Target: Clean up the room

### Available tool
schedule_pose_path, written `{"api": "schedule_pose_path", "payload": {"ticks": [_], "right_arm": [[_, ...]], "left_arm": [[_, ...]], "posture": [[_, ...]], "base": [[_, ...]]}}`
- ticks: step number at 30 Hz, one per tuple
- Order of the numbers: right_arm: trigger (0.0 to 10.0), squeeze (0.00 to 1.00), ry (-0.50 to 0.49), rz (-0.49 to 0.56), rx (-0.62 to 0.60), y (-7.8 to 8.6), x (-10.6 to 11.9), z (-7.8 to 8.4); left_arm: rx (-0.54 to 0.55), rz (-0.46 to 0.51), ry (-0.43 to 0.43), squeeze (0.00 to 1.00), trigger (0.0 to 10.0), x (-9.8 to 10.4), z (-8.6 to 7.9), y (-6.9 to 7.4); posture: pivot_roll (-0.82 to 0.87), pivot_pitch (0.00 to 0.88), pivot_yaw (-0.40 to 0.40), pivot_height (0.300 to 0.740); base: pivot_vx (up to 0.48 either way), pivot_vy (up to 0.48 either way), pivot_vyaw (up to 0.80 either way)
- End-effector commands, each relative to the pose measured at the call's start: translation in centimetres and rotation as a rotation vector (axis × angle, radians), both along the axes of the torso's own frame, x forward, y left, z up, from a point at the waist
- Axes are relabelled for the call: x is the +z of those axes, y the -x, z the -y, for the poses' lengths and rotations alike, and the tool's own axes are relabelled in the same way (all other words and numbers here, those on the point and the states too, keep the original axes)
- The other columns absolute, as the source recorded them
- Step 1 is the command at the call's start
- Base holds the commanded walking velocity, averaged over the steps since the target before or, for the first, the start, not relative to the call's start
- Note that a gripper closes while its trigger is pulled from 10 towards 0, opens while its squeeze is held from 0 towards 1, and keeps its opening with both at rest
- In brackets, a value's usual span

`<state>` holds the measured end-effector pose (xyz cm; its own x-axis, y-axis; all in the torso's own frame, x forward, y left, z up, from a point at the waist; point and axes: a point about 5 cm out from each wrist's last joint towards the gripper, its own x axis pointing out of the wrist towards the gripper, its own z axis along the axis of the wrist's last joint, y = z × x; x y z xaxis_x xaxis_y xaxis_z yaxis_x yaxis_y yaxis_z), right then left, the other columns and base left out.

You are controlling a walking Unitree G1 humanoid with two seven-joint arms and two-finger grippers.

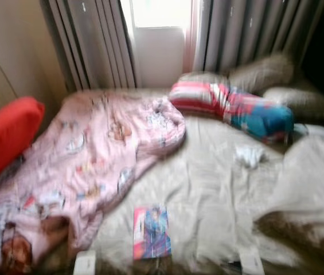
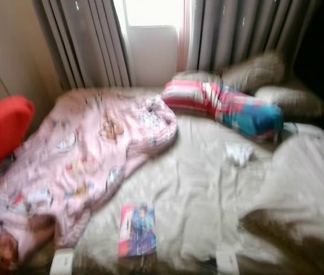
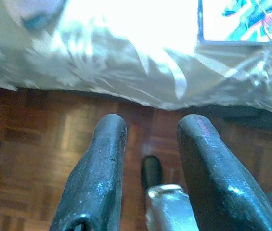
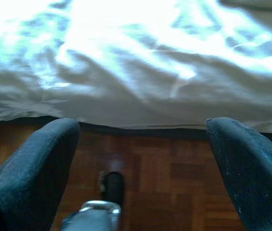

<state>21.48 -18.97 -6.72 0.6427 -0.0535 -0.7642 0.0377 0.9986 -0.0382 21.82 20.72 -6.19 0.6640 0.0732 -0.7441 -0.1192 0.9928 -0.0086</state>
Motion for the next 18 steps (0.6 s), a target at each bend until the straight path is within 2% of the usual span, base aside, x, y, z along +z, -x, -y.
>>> {"api": "schedule_pose_path", "payload": {"ticks": [1, 5, 12, 18], "right_arm": [[10.0, 0.00, -0.023, -0.002, 0.000, 0.09, -0.15, -0.75], [10.0, 0.00, -0.021, -0.010, -0.002, 0.11, -0.17, -0.70], [10.0, 0.00, -0.027, -0.009, -0.009, 0.08, -0.16, -0.70], [10.0, 0.00, -0.026, 0.000, -0.009, 0.00, -0.10, -0.70]], "left_arm": [[0.013, -0.043, -0.013, 0.00, 10.0, -0.54, -0.68, 1.08], [0.011, -0.042, -0.013, 0.00, 10.0, -0.51, -0.65, 1.02], [0.010, -0.042, -0.015, 0.00, 10.0, -0.48, -0.65, 0.96], [0.010, -0.040, -0.014, 0.00, 10.0, -0.47, -0.65, 0.94]], "posture": [[-0.07, 0.016, 0.001, 0.740], [-0.07, 0.018, 0.000, 0.740], [-0.07, 0.024, -0.002, 0.740], [-0.07, 0.029, -0.002, 0.740]], "base": [[0.000, 0.000, 0.00], [0.000, 0.000, 0.00], [0.000, 0.000, -0.79], [0.000, -0.041, 0.00]]}}
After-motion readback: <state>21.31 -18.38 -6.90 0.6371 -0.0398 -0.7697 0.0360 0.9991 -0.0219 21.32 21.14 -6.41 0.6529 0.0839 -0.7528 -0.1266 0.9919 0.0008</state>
